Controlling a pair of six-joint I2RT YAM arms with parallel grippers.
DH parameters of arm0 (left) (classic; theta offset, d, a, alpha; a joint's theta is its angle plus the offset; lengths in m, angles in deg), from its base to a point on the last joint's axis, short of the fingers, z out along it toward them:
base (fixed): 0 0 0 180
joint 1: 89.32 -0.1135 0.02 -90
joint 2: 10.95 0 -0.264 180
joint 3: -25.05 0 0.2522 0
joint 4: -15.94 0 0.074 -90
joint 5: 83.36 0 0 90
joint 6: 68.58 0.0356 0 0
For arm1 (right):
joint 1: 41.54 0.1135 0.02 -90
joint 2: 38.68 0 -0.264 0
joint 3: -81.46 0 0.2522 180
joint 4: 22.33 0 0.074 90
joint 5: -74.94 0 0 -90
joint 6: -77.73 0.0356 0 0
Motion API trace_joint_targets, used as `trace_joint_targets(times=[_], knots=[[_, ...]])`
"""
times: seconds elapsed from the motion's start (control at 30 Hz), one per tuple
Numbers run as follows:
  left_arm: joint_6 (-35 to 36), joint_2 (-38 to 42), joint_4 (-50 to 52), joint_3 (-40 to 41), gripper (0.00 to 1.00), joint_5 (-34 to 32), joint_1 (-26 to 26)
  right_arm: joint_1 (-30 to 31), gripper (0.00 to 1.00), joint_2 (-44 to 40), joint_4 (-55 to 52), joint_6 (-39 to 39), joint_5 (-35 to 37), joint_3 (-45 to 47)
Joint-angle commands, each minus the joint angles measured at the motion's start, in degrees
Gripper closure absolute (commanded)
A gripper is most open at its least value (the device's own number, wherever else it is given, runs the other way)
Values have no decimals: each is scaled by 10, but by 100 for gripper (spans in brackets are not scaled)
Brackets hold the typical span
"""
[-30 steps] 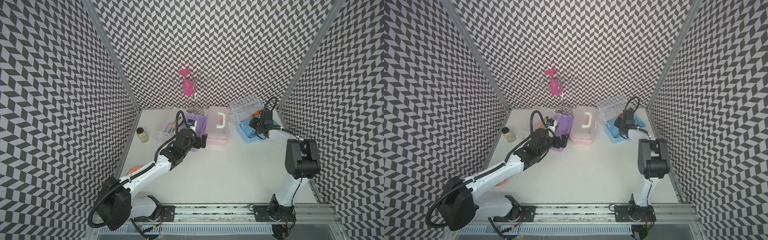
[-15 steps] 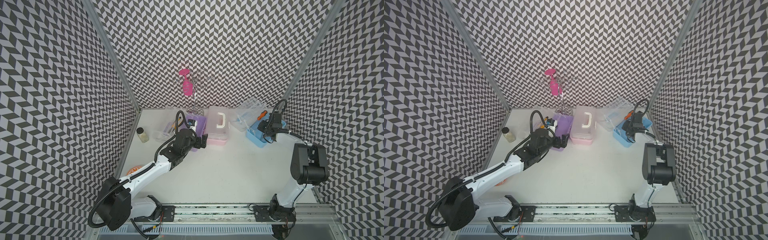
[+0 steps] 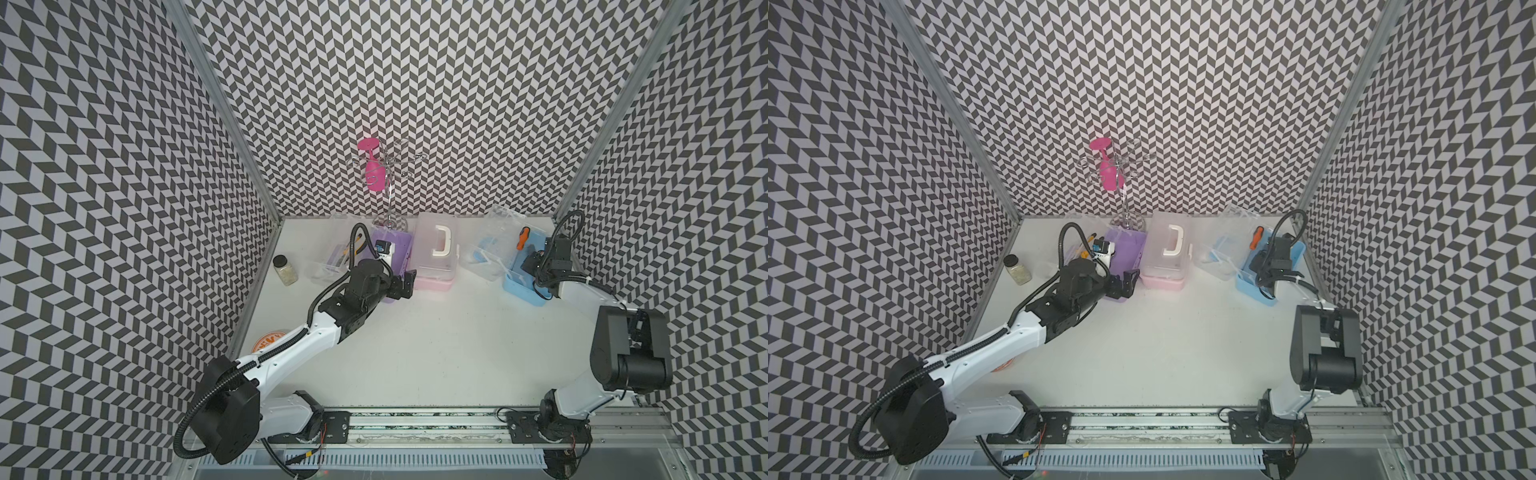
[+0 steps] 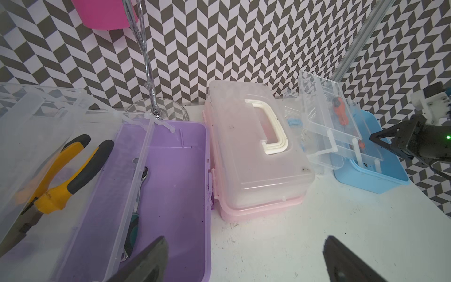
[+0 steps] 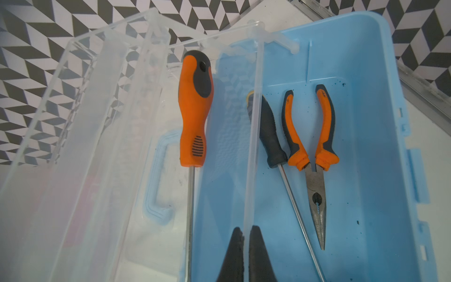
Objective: Close toolboxes
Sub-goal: Move the toolbox to the center of the board.
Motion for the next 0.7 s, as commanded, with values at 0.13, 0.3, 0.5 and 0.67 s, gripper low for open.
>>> trace_joint_targets(times=[0.13, 0.3, 0.5, 0.67], knots=[[2, 21, -16, 11, 1, 7, -3, -2, 97, -48, -112, -22, -33, 98], [4, 13, -16, 9, 1, 13, -3, -2, 99, -107, -114, -23, -65, 150], [5, -28, 8, -8, 1, 35, -3, -1, 99, -169, -118, -22, -116, 199], [-6, -77, 24, -23, 1, 54, 0, -1, 99, -212, -115, -21, -144, 222]])
